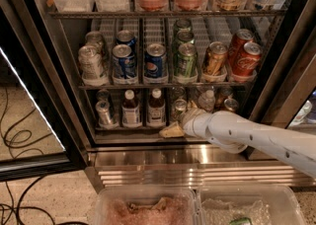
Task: Pick 7up can from bottom shelf of fridge
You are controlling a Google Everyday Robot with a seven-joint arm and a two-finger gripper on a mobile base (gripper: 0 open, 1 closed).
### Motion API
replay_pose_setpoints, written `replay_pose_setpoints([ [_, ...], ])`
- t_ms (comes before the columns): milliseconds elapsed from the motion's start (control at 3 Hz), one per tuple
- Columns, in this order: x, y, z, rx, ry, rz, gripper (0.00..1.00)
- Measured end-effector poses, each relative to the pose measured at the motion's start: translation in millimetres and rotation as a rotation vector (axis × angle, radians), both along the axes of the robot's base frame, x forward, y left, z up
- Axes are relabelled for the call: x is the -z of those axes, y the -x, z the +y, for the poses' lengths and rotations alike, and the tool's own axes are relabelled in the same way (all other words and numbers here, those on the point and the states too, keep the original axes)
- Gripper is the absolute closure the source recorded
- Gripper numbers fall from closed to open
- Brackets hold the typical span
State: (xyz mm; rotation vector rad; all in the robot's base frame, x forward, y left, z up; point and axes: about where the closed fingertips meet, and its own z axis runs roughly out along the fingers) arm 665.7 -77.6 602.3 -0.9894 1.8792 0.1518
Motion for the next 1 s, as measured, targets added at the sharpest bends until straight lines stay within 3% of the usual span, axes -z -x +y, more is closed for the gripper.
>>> replay_pose_setpoints([
  [667,3.8,-10.5,13.4,-0.031,0.0,0.005,0.0],
  [1000,3.8,-10.5,13.4,-0.031,0.0,0.005,0.17],
])
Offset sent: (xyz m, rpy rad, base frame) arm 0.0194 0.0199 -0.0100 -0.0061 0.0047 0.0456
